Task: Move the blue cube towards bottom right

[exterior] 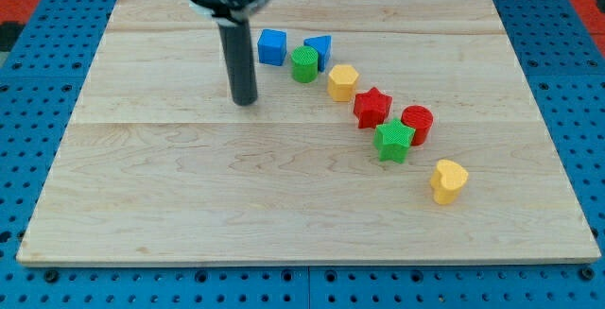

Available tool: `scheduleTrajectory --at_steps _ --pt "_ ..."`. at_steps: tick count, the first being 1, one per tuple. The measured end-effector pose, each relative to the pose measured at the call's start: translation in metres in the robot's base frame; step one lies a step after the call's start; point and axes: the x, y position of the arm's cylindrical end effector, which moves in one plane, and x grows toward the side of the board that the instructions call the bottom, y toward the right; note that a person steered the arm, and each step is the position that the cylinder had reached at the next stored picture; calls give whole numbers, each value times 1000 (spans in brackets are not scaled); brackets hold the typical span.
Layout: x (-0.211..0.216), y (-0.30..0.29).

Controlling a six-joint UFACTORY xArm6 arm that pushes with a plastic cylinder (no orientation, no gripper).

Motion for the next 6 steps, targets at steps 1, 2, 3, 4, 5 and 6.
scheduleTrajectory --at_steps 1,2,3,4,5,6 --pt "-49 -44" --pt "-101 -42" --pt "-96 0" --pt "-62 84" --pt "-19 107" --pt "11 130"
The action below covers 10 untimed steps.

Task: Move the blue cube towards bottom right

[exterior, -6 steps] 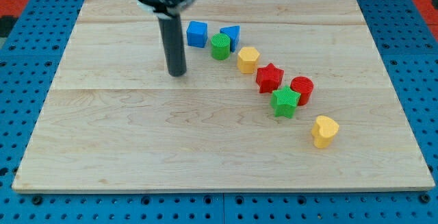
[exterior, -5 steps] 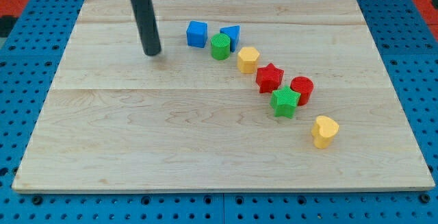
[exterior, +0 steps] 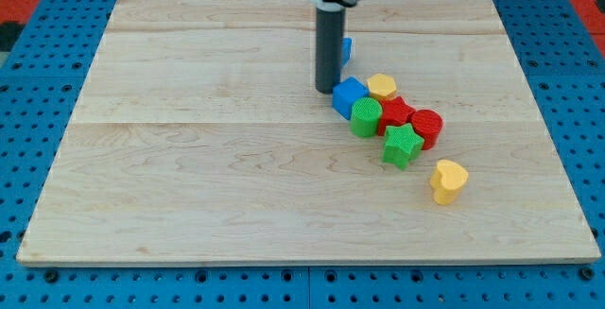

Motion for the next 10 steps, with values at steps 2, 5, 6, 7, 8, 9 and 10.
scheduleTrajectory --at_steps 2,5,6,7,8,9,10 --pt "40 42" --pt "26 -1" --pt "12 -16" --pt "-4 -32" --pt "-17 -43" --pt "-21 -84" --pt "-68 -85"
